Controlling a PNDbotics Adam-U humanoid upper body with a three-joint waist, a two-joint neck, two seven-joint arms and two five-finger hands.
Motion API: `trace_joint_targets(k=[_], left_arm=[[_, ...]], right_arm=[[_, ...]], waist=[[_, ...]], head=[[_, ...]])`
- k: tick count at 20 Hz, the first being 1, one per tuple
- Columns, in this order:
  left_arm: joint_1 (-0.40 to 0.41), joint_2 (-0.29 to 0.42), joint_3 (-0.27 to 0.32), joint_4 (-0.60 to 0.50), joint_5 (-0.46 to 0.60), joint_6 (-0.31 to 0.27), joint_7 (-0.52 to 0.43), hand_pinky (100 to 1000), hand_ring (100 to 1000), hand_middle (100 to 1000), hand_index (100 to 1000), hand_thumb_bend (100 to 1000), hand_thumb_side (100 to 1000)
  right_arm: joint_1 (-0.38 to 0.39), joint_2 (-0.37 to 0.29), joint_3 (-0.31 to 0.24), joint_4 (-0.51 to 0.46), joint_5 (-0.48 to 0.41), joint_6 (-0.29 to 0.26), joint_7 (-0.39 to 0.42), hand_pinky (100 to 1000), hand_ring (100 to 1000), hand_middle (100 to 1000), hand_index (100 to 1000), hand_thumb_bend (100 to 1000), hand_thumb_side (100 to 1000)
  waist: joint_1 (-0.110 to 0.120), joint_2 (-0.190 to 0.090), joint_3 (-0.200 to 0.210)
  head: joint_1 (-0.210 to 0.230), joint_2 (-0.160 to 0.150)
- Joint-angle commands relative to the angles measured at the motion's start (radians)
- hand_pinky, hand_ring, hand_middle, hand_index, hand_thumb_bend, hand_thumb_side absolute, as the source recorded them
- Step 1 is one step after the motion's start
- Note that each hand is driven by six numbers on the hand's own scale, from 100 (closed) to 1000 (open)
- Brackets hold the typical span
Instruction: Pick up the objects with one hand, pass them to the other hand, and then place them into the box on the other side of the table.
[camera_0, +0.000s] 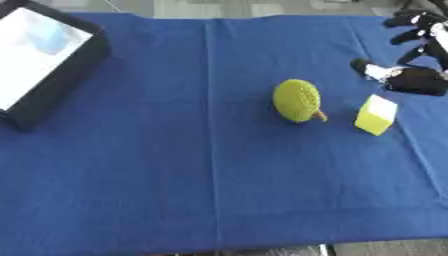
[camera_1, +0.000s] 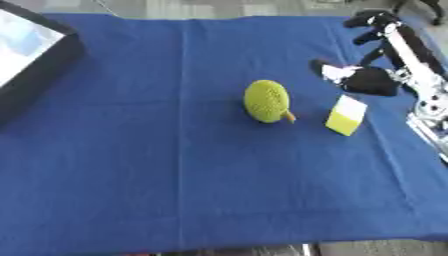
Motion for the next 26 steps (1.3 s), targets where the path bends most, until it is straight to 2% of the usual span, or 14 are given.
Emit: trace_joint_targets(k=[1,8,12,14,17,18,22,26], left_arm=[[-0.013,0.027,0.013,-0.019,0.001,0.008,-0.001,774,622,570,721,100,559],[-0.014,0.027,0.012,-0.021,-0.004,0.017,-0.004,773,621,559,716,100,555],[-0.012,0.028,0.013,-0.020,-0.005,0.019,-0.003,772,620,555,730,100,561],[-0.010,0.026,0.017,-0.012,0.008,0.028,0.012,766,612,541,733,100,580],[-0.010,0.026,0.017,-0.003,0.019,0.037,0.038,768,614,543,725,100,553],[-0.010,0.026,0.016,-0.002,0.020,0.038,0.039,768,614,544,725,100,573],[-0.008,0.028,0.011,-0.002,0.018,0.040,0.021,773,621,553,728,100,576],[0.002,0.029,0.017,-0.003,0.013,0.038,0.011,773,619,552,725,100,582]], right_arm=[[0.002,-0.061,-0.018,-0.016,0.003,0.018,0.055,625,783,917,801,560,376],[0.014,-0.100,-0.024,-0.016,0.062,0.073,0.169,728,812,921,849,542,336],[0.029,-0.119,-0.036,-0.016,0.097,0.090,0.231,774,822,909,853,559,349],[0.038,-0.122,-0.041,-0.016,0.113,0.096,0.254,780,817,898,850,576,362],[0.051,-0.123,-0.048,-0.016,0.143,0.105,0.272,806,819,888,861,594,341],[0.055,-0.124,-0.048,-0.016,0.152,0.109,0.279,817,821,889,867,585,368],[0.074,-0.126,-0.044,-0.016,0.178,0.097,0.328,855,823,899,912,588,326],[0.093,-0.124,-0.053,-0.016,0.199,0.112,0.356,861,828,895,894,577,328]], waist=[[0.003,-0.012,0.002],[0.005,-0.006,0.010],[0.005,-0.002,0.010],[0.004,-0.001,0.010],[0.003,0.000,0.009],[0.003,0.001,0.009],[0.000,0.003,0.010],[-0.002,0.006,0.011]], head=[[-0.005,-0.005],[-0.015,-0.011],[-0.018,-0.011],[-0.017,-0.011],[-0.016,-0.011],[-0.016,-0.010],[-0.023,-0.009],[-0.031,-0.012]])
